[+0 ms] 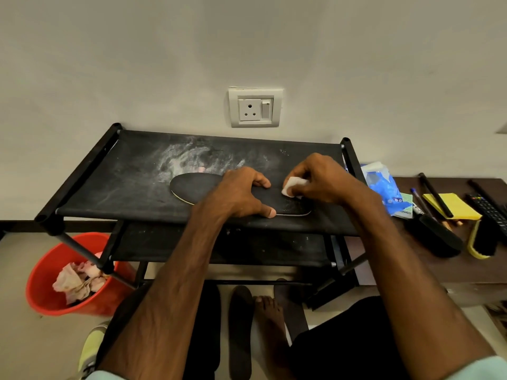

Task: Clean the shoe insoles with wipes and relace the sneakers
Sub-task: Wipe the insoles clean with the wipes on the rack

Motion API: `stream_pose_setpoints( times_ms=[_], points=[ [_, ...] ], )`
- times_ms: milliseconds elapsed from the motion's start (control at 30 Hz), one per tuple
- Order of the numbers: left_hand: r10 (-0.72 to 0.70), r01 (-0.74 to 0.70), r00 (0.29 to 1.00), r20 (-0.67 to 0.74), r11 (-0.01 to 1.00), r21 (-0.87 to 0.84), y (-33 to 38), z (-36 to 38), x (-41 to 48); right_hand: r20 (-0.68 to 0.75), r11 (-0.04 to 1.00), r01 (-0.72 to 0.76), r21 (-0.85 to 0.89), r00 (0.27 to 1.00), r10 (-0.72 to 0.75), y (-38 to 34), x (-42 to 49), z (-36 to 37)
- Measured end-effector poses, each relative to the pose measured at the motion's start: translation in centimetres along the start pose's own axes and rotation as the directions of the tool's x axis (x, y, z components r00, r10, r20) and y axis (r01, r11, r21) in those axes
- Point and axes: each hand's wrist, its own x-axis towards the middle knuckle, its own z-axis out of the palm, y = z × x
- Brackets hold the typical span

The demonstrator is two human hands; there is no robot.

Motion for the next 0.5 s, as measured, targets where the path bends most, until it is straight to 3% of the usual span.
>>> stream_pose_setpoints(
  times_ms=[100,300,500],
  points=[
    [-0.002,0.002,1.000,-0.002,1.000,-0.016,0.0,0.0,-0.1,0.009,0.999,-0.033,-0.038,0.999,0.033,1.3,-1.1,-1.0],
    [-0.012,0.012,1.000,-0.009,1.000,-0.003,0.1,0.1,0.0,-0.123,0.994,-0.106,-0.024,0.987,0.102,0.3,-0.3,0.6],
    [-0.017,0.016,1.000,-0.024,1.000,-0.025,-0.1,0.2,0.1,0.128,0.998,-0.045,-0.038,0.990,0.050,0.3,-2.3,-1.4]
  ],
)
